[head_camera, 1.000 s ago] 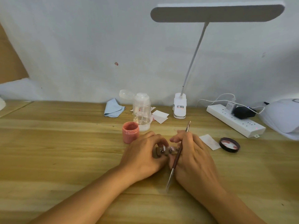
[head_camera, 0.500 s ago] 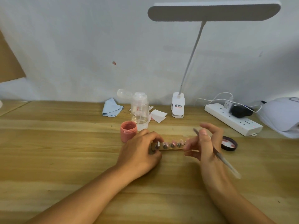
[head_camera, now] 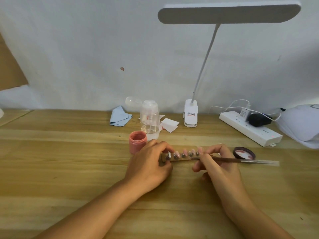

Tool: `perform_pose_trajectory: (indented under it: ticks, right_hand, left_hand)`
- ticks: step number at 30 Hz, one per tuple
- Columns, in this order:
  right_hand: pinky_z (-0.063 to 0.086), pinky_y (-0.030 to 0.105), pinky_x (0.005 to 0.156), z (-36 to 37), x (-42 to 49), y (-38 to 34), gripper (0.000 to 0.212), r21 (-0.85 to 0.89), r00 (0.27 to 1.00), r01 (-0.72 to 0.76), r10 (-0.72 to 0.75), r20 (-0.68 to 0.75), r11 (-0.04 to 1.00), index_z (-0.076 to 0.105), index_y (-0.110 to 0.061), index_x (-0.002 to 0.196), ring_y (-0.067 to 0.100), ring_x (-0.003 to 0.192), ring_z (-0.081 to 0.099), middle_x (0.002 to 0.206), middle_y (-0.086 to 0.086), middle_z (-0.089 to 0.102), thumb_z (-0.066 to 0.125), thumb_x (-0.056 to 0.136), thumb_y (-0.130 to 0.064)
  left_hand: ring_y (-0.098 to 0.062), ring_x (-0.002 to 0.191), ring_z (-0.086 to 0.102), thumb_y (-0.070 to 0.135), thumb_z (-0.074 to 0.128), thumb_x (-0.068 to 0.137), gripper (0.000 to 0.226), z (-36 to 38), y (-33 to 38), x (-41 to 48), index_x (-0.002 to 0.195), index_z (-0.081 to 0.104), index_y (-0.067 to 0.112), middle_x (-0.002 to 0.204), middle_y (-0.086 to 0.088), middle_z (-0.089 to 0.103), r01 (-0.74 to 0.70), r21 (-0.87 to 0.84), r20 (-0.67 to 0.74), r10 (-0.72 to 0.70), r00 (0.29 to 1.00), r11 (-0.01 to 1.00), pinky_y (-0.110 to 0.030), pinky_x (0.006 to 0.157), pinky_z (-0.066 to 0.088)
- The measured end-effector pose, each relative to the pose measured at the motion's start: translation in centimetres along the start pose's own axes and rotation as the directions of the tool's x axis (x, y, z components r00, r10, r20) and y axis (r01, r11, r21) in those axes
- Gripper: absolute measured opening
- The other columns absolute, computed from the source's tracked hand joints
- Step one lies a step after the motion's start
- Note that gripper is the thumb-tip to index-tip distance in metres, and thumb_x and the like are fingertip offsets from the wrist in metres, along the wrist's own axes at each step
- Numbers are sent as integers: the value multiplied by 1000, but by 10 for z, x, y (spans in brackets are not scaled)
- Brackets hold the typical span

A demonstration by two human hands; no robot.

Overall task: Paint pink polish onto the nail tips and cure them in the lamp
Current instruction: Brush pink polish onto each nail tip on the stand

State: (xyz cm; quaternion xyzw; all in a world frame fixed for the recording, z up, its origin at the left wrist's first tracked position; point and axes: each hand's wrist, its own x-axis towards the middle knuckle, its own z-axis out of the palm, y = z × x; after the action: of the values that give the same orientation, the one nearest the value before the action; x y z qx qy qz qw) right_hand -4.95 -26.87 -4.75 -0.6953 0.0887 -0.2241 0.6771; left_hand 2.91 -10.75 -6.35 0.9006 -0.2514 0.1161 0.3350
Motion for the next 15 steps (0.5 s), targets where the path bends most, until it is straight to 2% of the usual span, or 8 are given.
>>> perform_pose_trajectory:
  ticks: [5,12,15]
  right_hand:
    - [48,21,48,1,0,-1,14,-20,1000,-6,6,-2,1000,52,-2,89,17,70,71,67,10,71,62,91,-12]
    - [49,22,49,2,2,-2,13,-40,999,-35,35,4,999,52,-2,89,14,68,71,67,9,72,61,92,-11]
    - [49,20,46,1,2,-3,15,26,999,-31,31,-11,999,52,-3,87,15,66,71,67,12,72,62,92,-12]
  left_hand:
    - [3,72,47,27,62,79,28,0,1,0,102,63,42,99,20,54,2,4,5,-2,1000,1000,-25,69,43]
    - [4,73,48,28,63,79,28,0,1,0,102,63,43,100,21,55,5,10,5,-5,1000,1000,-25,68,40]
    - [2,83,51,27,63,79,28,0,1,1,102,63,42,100,20,55,0,3,3,0,1000,1000,-26,71,44]
